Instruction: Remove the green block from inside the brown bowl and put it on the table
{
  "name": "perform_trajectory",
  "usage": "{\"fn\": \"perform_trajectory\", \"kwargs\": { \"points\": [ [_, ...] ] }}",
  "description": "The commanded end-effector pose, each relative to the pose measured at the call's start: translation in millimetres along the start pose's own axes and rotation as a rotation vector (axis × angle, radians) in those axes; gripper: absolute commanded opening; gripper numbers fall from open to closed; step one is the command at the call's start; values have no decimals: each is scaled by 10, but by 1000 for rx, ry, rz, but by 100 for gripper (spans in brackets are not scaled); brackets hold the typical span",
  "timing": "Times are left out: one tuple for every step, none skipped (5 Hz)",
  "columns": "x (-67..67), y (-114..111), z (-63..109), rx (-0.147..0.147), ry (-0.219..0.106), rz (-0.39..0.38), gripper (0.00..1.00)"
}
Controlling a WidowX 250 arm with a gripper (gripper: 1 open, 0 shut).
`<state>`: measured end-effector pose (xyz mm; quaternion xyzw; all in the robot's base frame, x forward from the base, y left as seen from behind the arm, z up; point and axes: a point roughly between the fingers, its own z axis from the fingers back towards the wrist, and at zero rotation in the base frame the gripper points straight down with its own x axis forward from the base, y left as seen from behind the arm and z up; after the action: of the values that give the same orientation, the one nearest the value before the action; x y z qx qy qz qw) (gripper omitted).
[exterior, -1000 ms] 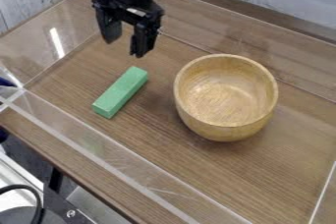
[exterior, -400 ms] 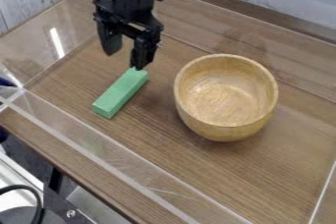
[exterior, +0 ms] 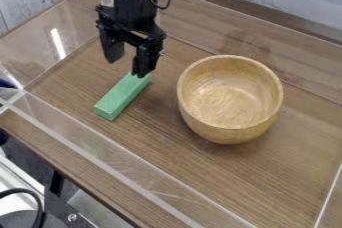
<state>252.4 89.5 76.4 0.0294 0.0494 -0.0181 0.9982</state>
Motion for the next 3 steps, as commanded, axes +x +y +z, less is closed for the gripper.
{"fn": "perform_trajectory", "kwargs": {
  "points": [
    [17,60,64,13,-33,12,100],
    [51,17,75,4,-39,2,100],
    [83,-22,83,-4,-44,-7,100]
  ]
}}
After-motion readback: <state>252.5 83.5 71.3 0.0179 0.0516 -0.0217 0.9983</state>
